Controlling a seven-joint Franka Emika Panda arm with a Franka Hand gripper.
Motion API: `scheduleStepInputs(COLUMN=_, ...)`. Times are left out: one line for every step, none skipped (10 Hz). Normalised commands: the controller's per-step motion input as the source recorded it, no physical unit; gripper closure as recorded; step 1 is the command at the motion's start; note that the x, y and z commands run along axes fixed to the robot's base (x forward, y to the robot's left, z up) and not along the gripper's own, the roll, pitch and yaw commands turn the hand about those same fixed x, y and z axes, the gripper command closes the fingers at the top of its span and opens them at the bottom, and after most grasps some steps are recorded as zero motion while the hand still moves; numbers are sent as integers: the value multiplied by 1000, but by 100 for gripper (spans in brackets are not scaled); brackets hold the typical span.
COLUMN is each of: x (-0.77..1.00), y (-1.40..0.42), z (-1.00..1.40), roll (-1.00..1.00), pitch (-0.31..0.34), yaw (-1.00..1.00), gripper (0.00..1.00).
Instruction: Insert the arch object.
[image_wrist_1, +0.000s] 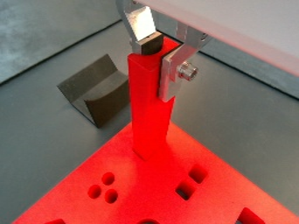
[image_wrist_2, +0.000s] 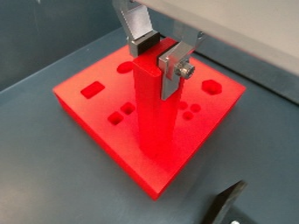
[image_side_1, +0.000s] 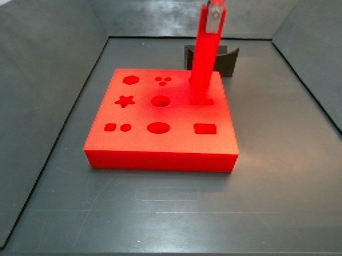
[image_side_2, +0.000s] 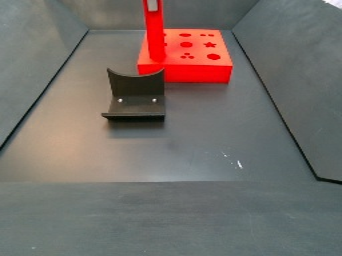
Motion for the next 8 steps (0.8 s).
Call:
scheduleStepInputs(x=-26, y=0, z=-223, roll=0, pitch=-14, yaw=-20, gripper=100)
scheduleStepInputs(x=-37, y=0, z=-200, roll=0, pitch=-21, yaw=-29, gripper=100)
scheduleStepInputs(x=-51, y=0, z=-326, roll=0, pitch=-31, yaw=-37, gripper=100)
scheduleStepInputs(x=-57, y=0, z=-329, roll=20, pitch=-43, yaw=-29, gripper=100)
scheduleStepInputs(x=-77, y=0, z=-537, roll=10, pitch=-83, yaw=-89, gripper=100)
scheduleStepInputs(x=-103, y=0, z=-737, roll=0, pitch=-147, yaw=-137, gripper=100)
scheduleStepInputs(x=-94, y=0, z=-854, roll=0, pitch=-200, yaw=-149, gripper=100)
scheduleStepInputs(x=-106, y=0, z=-854, roll=-14, pitch=-206, yaw=-140, gripper=100)
